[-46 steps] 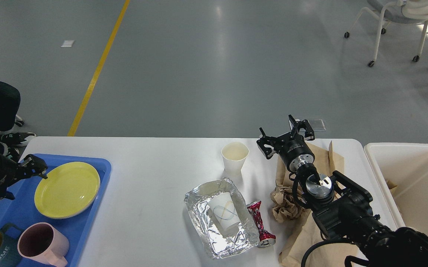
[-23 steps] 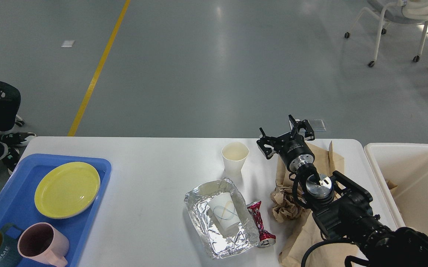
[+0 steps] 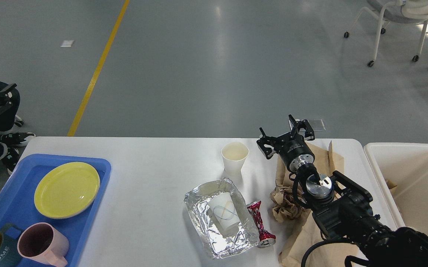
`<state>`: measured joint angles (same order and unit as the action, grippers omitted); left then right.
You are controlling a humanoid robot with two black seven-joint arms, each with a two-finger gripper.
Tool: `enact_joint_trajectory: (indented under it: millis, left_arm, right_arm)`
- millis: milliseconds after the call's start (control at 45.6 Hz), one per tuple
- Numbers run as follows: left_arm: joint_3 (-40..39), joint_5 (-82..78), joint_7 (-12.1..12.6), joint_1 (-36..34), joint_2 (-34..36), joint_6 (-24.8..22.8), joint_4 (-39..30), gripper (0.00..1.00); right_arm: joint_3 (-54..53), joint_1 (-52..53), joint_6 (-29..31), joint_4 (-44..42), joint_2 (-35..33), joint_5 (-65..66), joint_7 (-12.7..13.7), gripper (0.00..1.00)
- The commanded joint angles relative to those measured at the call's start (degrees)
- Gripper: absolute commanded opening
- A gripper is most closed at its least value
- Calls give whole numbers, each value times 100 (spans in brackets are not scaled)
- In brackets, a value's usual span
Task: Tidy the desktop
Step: 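Release the yellow plate and raise the left gripper away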
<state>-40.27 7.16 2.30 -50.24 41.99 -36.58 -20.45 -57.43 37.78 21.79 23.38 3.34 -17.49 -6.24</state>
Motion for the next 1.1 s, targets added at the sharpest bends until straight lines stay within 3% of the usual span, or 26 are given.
enact_joint_trajectory:
  millis: [0, 132, 241, 900, 1075]
  left_arm:
    - [-525, 49, -28, 67, -208, 168, 6, 97]
    - [-1403, 40, -10, 110, -481, 1116, 6, 97]
    - [-1607, 49, 8, 154, -595, 1785, 6, 97]
    - [-1677, 14, -28, 374, -684, 1794, 6, 97]
    - [-1677, 14, -317, 383, -719, 1794, 6, 97]
  right_arm:
    - [4, 1, 0, 0, 0, 0, 0, 100]
    - [-5, 1, 0, 0, 0, 0, 0, 100]
    - [4, 1, 0, 0, 0, 0, 0, 100]
    - [4, 1, 0, 0, 0, 0, 0, 100]
    - [4, 1, 0, 0, 0, 0, 0, 100]
